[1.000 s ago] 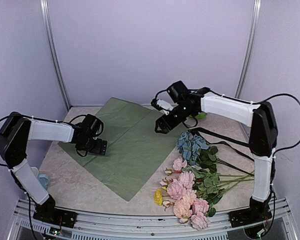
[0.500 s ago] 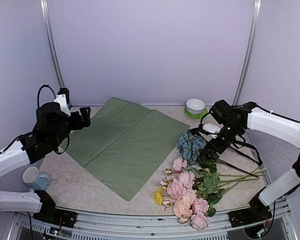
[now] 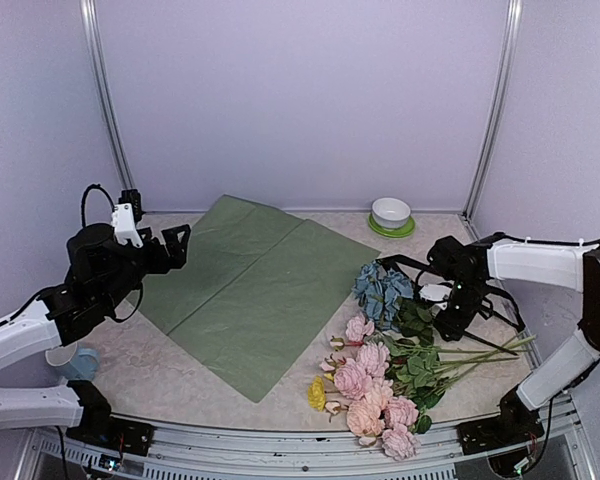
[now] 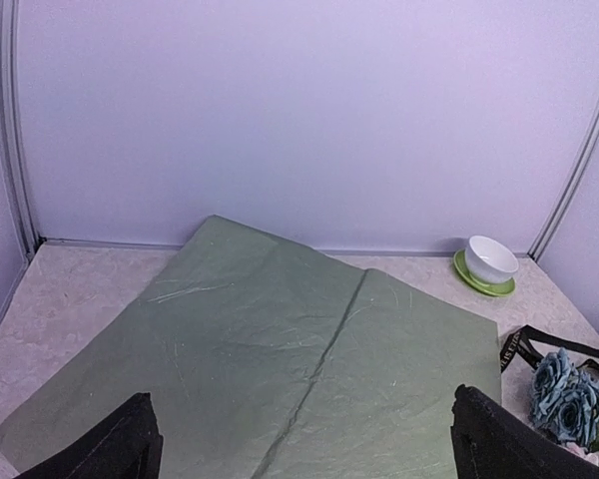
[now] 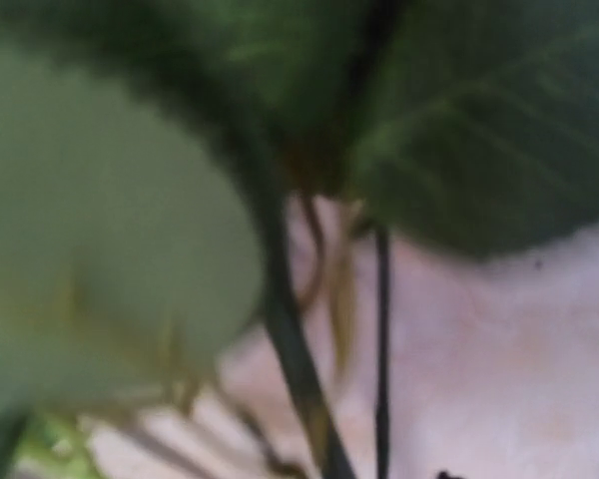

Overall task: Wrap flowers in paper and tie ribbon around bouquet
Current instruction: Pick up the fake flower from the corner of the board.

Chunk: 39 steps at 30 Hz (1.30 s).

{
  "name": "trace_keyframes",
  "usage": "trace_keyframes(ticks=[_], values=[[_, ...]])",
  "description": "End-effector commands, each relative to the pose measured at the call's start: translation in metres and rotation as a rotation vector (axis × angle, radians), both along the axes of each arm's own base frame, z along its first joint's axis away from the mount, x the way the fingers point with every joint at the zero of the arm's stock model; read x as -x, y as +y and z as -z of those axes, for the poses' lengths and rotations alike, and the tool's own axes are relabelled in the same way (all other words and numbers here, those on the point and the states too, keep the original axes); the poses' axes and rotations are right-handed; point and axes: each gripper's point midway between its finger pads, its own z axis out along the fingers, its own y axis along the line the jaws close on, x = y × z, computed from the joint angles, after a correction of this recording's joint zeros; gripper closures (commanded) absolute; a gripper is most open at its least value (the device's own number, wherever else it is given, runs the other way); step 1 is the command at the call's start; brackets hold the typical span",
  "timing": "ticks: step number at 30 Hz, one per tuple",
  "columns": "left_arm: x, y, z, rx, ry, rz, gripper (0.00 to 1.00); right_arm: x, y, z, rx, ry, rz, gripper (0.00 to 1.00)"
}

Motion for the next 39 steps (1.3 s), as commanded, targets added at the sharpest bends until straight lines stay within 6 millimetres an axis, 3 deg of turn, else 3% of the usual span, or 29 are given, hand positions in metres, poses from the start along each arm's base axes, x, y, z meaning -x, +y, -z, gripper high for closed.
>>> trace_keyframes(ticks=[1,5,9,14,19,23,25,28,31,35,37,39], values=[[0.002,-0.008,-0.009,0.004,-0.005,0.045,0.01,-0.011,-0.012,0.018,0.061,0.026,0.013,0.49],[0.004,-0.010,-0.009,0.001,-0.005,0.062,0.01,-0.022,-0.016,0.028,0.082,0.041,0.026,0.67],[0.007,-0.007,-0.009,-0.007,-0.002,0.052,0.01,-0.032,-0.011,0.024,0.078,0.052,0.027,0.96],[0.010,-0.005,-0.016,0.003,-0.026,0.051,0.01,-0.041,-0.017,-0.007,0.114,-0.048,0.014,1.00],[0.010,-0.008,-0.019,-0.010,-0.034,0.067,0.01,-0.048,-0.028,-0.067,0.192,-0.235,0.025,1.00],[0.011,-0.010,-0.023,-0.011,-0.041,0.081,0.01,-0.060,-0.045,-0.146,0.263,-0.446,0.106,1.00],[0.013,-0.012,-0.027,-0.005,-0.052,0.092,0.01,-0.066,-0.041,-0.184,0.204,-0.543,0.136,1.00],[0.017,-0.016,-0.033,0.002,-0.070,0.117,0.02,-0.070,-0.002,-0.239,-0.058,-0.664,0.102,1.00],[0.021,-0.026,-0.038,-0.001,-0.084,0.166,0.04,-0.072,0.061,-0.302,-0.487,-0.786,0.060,1.00],[0.034,-0.057,-0.047,-0.013,-0.111,0.315,0.08,-0.042,0.158,-0.375,-1.166,-0.755,-0.178,1.00],[0.049,-0.084,-0.055,-0.011,-0.134,0.457,0.10,-0.016,0.197,-0.400,-1.433,-0.726,-0.336,1.00],[0.070,-0.113,-0.066,0.004,-0.166,0.614,0.09,0.004,0.231,-0.396,-1.606,-0.682,-0.441,1.00]])
